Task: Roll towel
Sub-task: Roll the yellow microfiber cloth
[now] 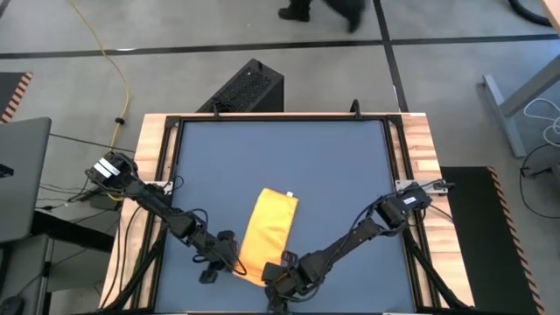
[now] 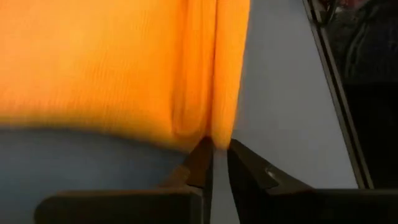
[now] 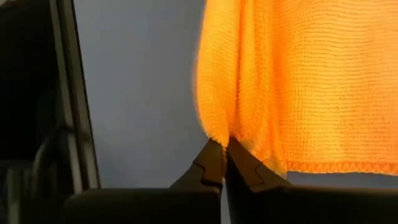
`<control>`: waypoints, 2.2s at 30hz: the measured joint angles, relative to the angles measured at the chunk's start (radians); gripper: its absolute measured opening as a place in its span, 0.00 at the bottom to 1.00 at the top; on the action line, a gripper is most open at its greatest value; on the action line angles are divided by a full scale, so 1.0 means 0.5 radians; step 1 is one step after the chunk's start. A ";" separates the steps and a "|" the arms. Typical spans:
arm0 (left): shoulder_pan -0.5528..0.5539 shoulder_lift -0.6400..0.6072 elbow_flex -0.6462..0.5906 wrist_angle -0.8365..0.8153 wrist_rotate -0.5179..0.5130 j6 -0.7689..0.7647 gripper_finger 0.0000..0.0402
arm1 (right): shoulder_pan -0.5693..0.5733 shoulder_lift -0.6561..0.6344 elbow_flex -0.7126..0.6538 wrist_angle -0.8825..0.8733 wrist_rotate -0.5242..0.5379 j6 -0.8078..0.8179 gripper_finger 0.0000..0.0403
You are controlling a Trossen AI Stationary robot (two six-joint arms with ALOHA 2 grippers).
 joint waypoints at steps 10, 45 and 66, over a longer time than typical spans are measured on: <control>-0.011 -0.078 -0.006 0.084 0.105 0.424 0.25 | 0.013 -0.017 -0.002 0.019 0.045 0.058 0.05; -0.239 0.169 0.055 0.529 -0.784 1.290 0.41 | 0.026 -0.024 0.003 0.032 0.224 0.268 0.05; -0.021 0.166 0.057 0.303 -0.240 0.940 0.00 | 0.060 -0.024 0.004 0.026 0.243 0.353 0.05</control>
